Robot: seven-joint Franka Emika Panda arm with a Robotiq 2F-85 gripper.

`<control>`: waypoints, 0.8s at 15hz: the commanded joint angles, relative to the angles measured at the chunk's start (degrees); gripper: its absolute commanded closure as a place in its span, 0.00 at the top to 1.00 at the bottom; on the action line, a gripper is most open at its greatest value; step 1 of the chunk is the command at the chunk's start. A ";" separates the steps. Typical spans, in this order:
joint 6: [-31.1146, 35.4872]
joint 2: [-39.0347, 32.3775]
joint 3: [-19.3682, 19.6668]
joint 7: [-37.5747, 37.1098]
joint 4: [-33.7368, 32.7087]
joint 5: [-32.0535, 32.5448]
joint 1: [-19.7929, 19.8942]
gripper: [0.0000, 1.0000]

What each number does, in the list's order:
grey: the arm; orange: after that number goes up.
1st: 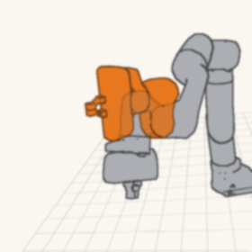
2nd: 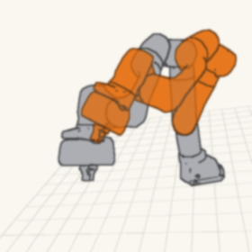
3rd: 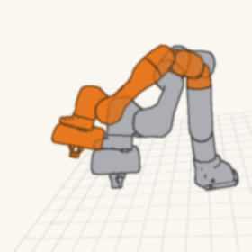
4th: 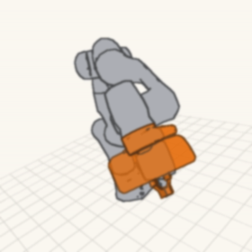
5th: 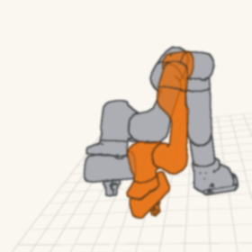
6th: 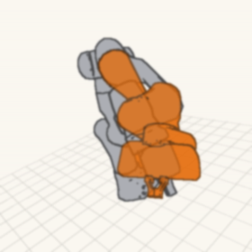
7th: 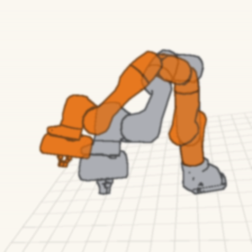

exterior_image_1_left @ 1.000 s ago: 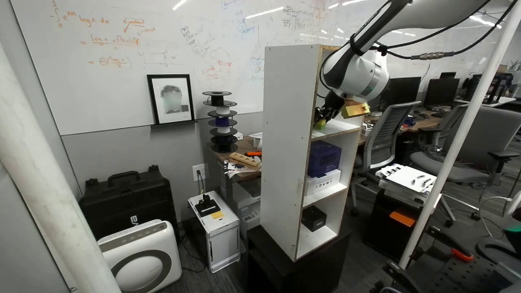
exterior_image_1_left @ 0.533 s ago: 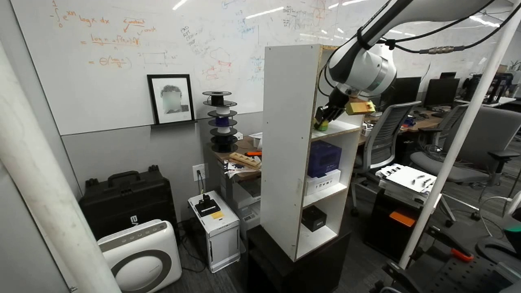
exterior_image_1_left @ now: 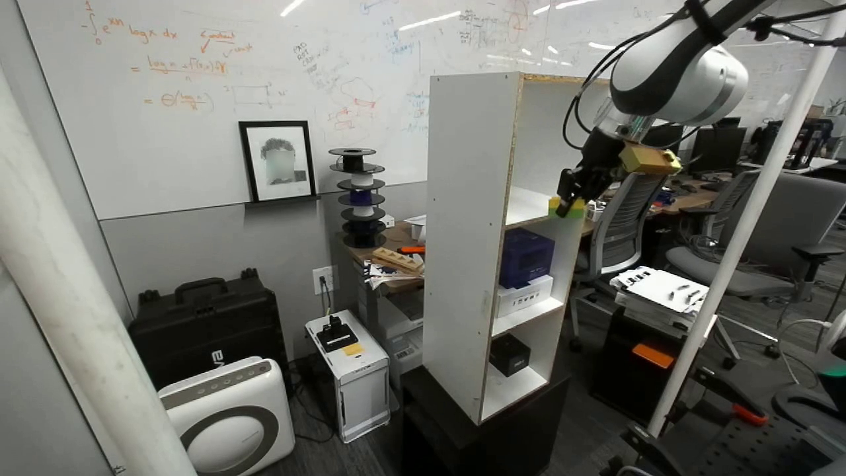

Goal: Put the yellow and green object on top of the shelf

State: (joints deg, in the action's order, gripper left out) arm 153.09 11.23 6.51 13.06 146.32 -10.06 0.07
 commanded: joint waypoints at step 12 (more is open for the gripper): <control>-16.21 15.79 -2.90 -27.28 -24.97 -1.29 3.87 0.15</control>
State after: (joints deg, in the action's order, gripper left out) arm 137.38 34.59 4.65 -9.53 131.70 -10.83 1.57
